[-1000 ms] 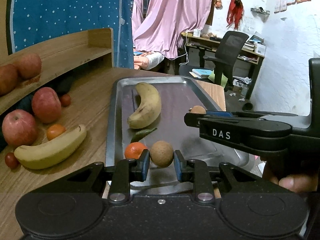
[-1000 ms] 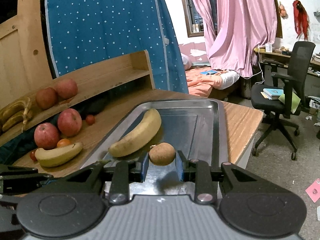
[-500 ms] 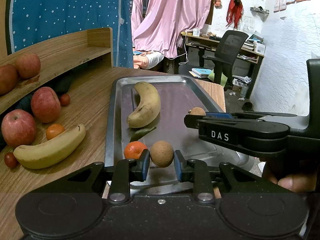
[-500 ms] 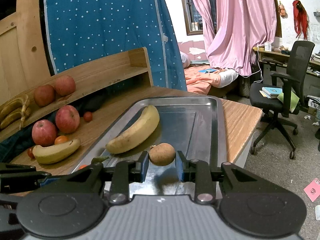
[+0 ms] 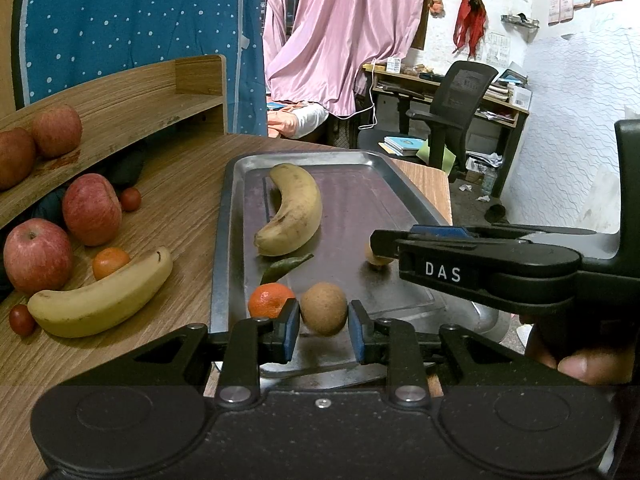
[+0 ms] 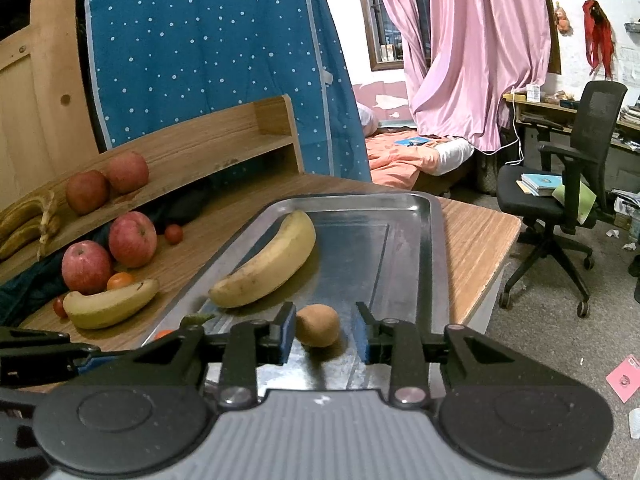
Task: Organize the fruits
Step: 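Carry the kiwi onto the tray and open the left gripper, then withdraw both grippers from the tray toward the fruit pile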
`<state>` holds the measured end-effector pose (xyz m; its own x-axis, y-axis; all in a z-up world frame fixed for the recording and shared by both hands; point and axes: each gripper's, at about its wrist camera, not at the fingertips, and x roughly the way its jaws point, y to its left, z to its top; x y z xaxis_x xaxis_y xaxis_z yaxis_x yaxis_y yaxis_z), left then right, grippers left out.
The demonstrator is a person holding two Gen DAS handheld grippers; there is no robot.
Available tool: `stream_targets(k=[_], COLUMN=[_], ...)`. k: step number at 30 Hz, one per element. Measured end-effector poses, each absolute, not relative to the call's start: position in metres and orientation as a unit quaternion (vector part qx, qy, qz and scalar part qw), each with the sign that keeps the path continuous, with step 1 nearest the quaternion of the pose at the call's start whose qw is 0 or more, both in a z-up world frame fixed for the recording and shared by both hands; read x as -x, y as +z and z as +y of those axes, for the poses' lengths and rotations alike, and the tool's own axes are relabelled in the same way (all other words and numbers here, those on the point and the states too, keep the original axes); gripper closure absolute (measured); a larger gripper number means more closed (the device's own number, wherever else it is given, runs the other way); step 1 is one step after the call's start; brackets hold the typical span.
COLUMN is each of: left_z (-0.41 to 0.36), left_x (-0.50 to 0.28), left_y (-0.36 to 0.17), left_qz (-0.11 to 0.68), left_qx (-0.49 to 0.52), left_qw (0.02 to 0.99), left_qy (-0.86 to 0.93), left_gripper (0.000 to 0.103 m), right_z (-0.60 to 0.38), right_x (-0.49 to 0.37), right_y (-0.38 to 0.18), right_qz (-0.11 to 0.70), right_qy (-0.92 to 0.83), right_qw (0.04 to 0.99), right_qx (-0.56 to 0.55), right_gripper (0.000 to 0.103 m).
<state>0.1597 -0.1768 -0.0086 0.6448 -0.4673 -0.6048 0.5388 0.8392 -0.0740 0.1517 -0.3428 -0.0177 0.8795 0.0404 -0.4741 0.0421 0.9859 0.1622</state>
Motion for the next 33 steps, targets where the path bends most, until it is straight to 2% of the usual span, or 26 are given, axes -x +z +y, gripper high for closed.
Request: stream_targets(k=[3,5,8,12,17,19,33], left_z=[-0.177,-0.176,-0.175,-0.172,-0.168,-0.166,-0.148], left_x=[-0.160,-0.159,-0.158,-0.158,-0.155,-0.154,-0.146], left_y=[-0.009,-0.009,-0.007,-0.004,0.001,0.003,0.018], left_qz=[0.315,0.314,0.310,0.306,0.295,0.291,0.265], left_qx=[-0.055,-0.056,-0.055,-0.050,-0.045,-0.042,-0.023], left_qw=[0.905,0.906,0.908,0.911,0.917,0.920,0.934], left_qy=[-0.278,-0.278,-0.275,-0.271,-0.264,-0.260,-0.239], left_gripper=[0.068,0.061,0.054,0.050,0.035,0.032,0.011], right_z=[-0.344,-0.346,-0.347,-0.349,-0.350,-0.350,-0.352], right_x=[-0.149,-0.147,-0.146,-0.143,-0.139,-0.137,-0.129], right_y=[-0.016,-0.014,-0.012,-0.009,-0.006,-0.004,0.010], right_qz=[0.242,0.239,0.235,0.229,0.221,0.217,0.195], right_qy=[-0.004,-0.007,-0.012,-0.019,-0.027,-0.031,-0.056], right_qw=[0.966,0.967,0.968,0.969,0.970,0.971,0.974], right_qx=[-0.086,-0.087,-0.088,-0.091,-0.093,-0.095,-0.102], right_gripper=[0.064,0.060,0.051,0.043,0.028,0.022,0.004])
